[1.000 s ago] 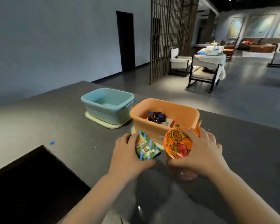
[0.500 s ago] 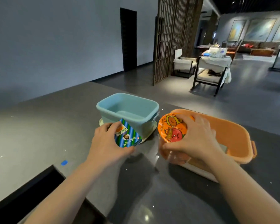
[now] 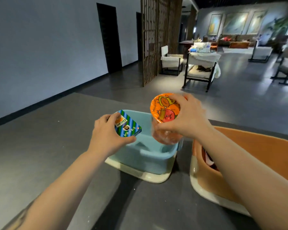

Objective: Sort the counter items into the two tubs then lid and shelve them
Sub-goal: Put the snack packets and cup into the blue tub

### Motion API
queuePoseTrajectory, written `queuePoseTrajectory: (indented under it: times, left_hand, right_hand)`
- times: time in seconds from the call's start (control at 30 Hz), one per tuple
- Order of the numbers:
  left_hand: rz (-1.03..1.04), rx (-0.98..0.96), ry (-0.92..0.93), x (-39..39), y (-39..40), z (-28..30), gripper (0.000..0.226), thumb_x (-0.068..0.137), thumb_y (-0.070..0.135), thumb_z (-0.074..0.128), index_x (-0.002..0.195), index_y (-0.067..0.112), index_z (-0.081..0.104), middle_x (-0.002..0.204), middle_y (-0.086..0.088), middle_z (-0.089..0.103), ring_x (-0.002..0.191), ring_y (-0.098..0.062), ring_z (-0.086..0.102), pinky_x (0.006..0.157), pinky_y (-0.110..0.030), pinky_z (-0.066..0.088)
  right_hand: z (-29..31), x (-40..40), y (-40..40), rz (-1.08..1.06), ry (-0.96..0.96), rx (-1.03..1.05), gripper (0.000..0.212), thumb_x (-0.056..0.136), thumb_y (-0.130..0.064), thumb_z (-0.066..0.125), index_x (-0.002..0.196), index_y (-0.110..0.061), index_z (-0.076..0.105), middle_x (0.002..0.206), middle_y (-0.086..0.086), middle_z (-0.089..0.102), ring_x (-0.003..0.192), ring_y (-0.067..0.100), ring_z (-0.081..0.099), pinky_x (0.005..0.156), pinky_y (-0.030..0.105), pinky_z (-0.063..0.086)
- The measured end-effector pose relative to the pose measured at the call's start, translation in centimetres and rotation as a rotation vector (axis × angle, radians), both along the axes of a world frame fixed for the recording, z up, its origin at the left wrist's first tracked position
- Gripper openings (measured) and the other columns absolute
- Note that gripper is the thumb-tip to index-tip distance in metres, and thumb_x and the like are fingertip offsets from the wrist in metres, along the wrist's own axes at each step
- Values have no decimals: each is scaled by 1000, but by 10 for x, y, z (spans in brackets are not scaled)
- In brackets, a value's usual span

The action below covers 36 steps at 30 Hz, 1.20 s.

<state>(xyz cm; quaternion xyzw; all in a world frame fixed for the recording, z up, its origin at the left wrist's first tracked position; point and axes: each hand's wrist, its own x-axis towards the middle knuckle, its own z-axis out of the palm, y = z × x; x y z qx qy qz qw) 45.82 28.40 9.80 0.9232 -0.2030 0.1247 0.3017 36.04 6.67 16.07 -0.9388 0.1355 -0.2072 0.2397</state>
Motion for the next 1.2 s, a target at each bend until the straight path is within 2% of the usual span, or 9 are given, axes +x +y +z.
queuePoseTrajectory:
  times: [0.17,0.43,0.53,0.67,0.83,0.97,1.07,1.13,1.2]
  left_hand:
    - [-90,83,96,79,12,-19,96,54,55,79,137,29,38,133,2,41,124,-20,33,98,-33,36]
    - [-351,222,169,142,4,-44,102,49,54,78,138,35,33,130,10,38,121,-13,32,88,-26,32]
    - [-390,217,145,152,-1,-48,103,48,60,76,138,35,33,128,11,41,118,-12,36,88,-26,30]
    - [-427,294,39,155,-3,-54,105,42,72,67,136,38,34,124,14,46,111,-12,42,94,-28,31]
    - [-443,437,48,149,-1,-52,108,42,81,61,137,38,32,126,11,47,113,-15,42,102,-31,24]
    - [-442,695,167,129,-6,-50,106,39,95,43,127,35,38,117,8,53,108,-16,49,97,-31,28]
    - [-385,802,363,123,-22,-45,112,35,96,46,122,27,41,119,6,55,104,-18,55,80,-32,39]
    - [-362,820,488,120,-38,-43,119,30,95,52,123,22,42,120,4,55,102,-19,55,77,-31,43]
    - [-338,853,559,116,-52,-48,127,28,94,54,129,19,40,127,0,52,108,-22,54,84,-32,45]
  right_hand:
    - [-46,69,16,-130,153,48,92,48,-63,76,131,-44,40,132,1,37,128,27,31,105,47,29]
    - [-112,118,25,-168,406,-38,101,49,-63,76,138,-41,34,141,2,28,133,27,24,110,44,25]
    - [-119,123,24,-178,352,-74,95,52,-67,71,136,-39,36,136,2,30,131,26,24,111,40,21]
    - [-123,125,24,-178,300,-272,87,55,-77,56,131,-35,44,128,-3,40,121,19,34,101,34,30]
    - [-117,120,23,-125,359,-223,96,58,-89,50,137,-36,41,140,-6,39,129,18,33,107,39,30]
    - [-95,109,19,-179,151,14,68,75,-73,49,124,-26,59,130,-2,51,124,19,41,105,36,34]
    - [-84,95,20,-237,-38,47,43,84,-53,58,116,-24,61,125,-5,51,119,14,40,96,29,33]
    - [-82,88,22,-244,-35,55,38,86,-45,60,117,-23,61,126,-5,50,118,12,39,93,27,31]
    - [-84,82,24,-237,-8,65,37,87,-43,59,119,-24,59,128,-5,49,119,12,37,94,27,31]
